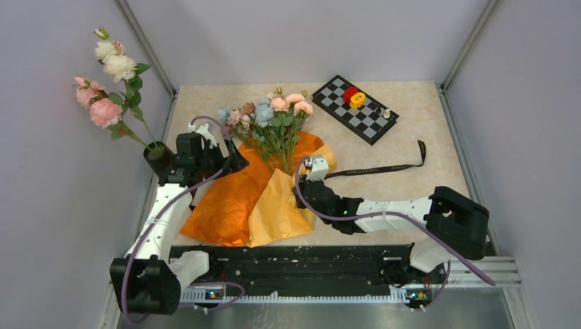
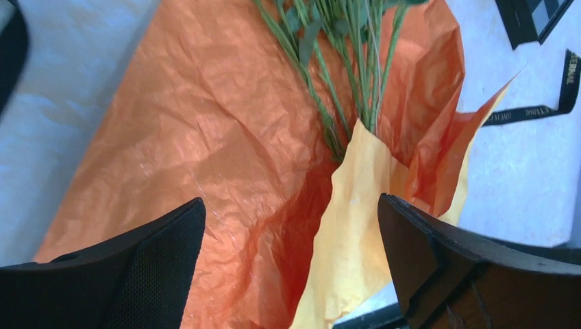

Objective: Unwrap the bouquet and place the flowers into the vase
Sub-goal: Unfold the wrapping paper at the center of the board.

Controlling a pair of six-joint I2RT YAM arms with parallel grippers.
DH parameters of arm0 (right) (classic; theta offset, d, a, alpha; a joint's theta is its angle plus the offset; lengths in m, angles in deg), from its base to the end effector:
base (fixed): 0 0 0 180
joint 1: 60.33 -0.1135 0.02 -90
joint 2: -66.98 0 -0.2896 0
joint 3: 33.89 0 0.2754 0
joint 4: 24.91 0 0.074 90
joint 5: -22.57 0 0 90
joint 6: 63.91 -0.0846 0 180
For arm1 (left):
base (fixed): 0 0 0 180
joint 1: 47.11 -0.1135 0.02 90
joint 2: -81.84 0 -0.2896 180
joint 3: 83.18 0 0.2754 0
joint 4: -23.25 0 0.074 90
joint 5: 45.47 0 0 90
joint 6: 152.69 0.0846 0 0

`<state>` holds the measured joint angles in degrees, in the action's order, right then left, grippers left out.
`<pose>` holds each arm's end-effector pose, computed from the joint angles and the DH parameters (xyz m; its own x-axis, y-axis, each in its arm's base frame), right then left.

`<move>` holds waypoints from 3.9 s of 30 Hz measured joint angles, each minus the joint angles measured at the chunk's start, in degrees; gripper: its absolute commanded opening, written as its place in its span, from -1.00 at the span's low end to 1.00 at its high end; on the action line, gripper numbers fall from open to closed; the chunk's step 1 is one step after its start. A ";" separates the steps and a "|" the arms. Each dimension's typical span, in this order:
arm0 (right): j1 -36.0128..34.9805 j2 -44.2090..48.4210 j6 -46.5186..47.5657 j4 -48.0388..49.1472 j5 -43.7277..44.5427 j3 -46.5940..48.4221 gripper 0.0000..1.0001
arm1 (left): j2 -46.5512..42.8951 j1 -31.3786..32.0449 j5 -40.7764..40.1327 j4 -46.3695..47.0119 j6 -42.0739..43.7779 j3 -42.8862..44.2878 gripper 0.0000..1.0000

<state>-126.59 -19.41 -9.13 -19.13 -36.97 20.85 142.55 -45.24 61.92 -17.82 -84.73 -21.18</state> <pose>0.1876 0.3200 0.1939 -0.4927 0.1146 -0.8626 -0.3933 0.8549 0.3382 0.2716 -0.0342 0.2733 -0.6906 -0.3357 -0.6406 0.0017 0.8850 -0.4656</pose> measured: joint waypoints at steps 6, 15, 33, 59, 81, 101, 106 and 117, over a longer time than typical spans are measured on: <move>1.20 2.21 -1.07 0.04 2.71 -3.23 -1.00 | 0.72 0.85 5.68 3.61 -4.72 -7.56 0.97; 1.60 5.27 -1.92 -1.42 5.51 -6.29 -1.00 | 4.55 8.24 8.68 10.97 -12.72 -15.10 0.91; 1.68 10.54 -3.28 -11.56 12.39 -7.65 0.40 | 9.77 14.67 7.19 16.70 -15.98 -16.41 0.07; 15.80 17.18 -3.08 -27.19 2.69 0.66 0.42 | 10.05 15.13 4.13 16.81 -15.74 -16.44 -0.47; 28.92 16.24 -0.74 -23.89 -4.48 -5.44 -1.00 | 13.49 15.13 3.82 17.20 -15.32 -16.41 -1.00; 40.98 0.31 3.19 -11.10 -6.27 -5.68 -0.82 | 24.09 15.17 4.79 29.46 -17.03 -14.34 -1.00; 42.01 0.96 5.38 -11.96 -5.68 -4.85 0.15 | 24.74 15.17 4.87 31.34 -17.14 -13.81 -1.00; 42.05 18.88 10.82 -21.92 -10.29 -3.96 0.18 | 24.83 15.17 5.81 32.02 -17.70 -13.81 -1.00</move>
<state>-84.54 -0.52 1.68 -41.05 -47.26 16.89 167.38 -30.08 67.74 14.20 -102.44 -35.00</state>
